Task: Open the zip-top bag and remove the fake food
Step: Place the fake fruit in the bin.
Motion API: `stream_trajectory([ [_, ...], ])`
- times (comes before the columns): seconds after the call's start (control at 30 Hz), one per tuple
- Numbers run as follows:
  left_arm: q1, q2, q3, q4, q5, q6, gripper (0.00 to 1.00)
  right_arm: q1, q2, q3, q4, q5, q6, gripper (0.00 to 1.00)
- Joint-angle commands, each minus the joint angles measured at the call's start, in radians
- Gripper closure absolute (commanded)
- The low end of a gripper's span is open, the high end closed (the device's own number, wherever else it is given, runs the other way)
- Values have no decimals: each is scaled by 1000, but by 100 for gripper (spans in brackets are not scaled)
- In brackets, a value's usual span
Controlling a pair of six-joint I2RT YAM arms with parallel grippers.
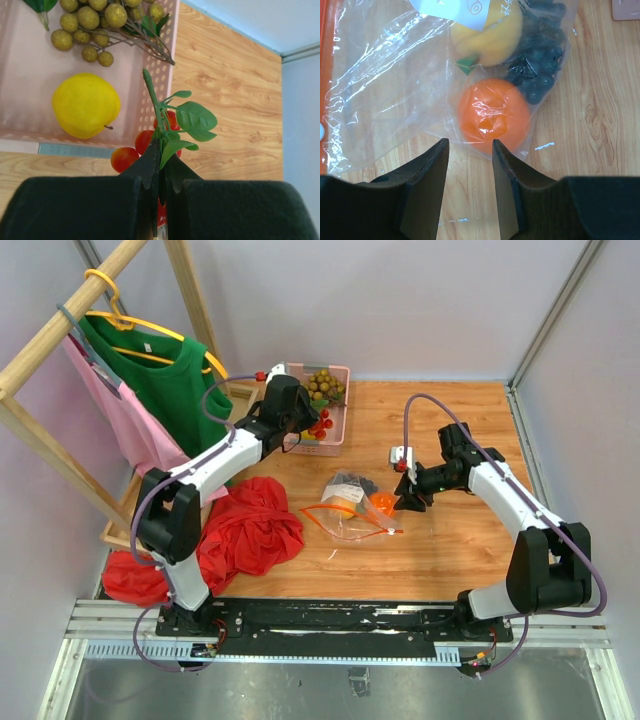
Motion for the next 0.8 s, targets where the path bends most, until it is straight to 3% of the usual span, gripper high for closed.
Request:
stream_trajectory([
  [0.0, 22, 67, 93, -89, 0, 28, 99, -29, -9, 25, -20, -17, 9, 58],
  [0.1, 34, 125, 155, -121, 0, 36, 97, -32, -9, 22, -21, -18, 7, 59],
  [0.17, 39, 164, 203, -143, 3, 37, 91, -34, -10, 22, -18, -19, 7, 59],
  [0.23, 41, 207, 258, -172, 7, 44, 77, -36, -7, 23, -19, -20, 7, 59],
  [0.33, 40, 272, 346, -214, 9, 53, 42, -37, -5, 26, -19, -22, 7, 58],
  [0.43, 41, 322, 424, -242, 3, 59, 25, -37, -6, 27, -19, -23, 7, 58],
  [0.63, 42, 343, 516, -242, 11, 113, 17, -44, -13, 25, -19, -26, 8, 58],
  [0.77, 43, 263, 442, -172, 77, 172, 13, -48, -20, 25, -20, -41, 13, 58],
])
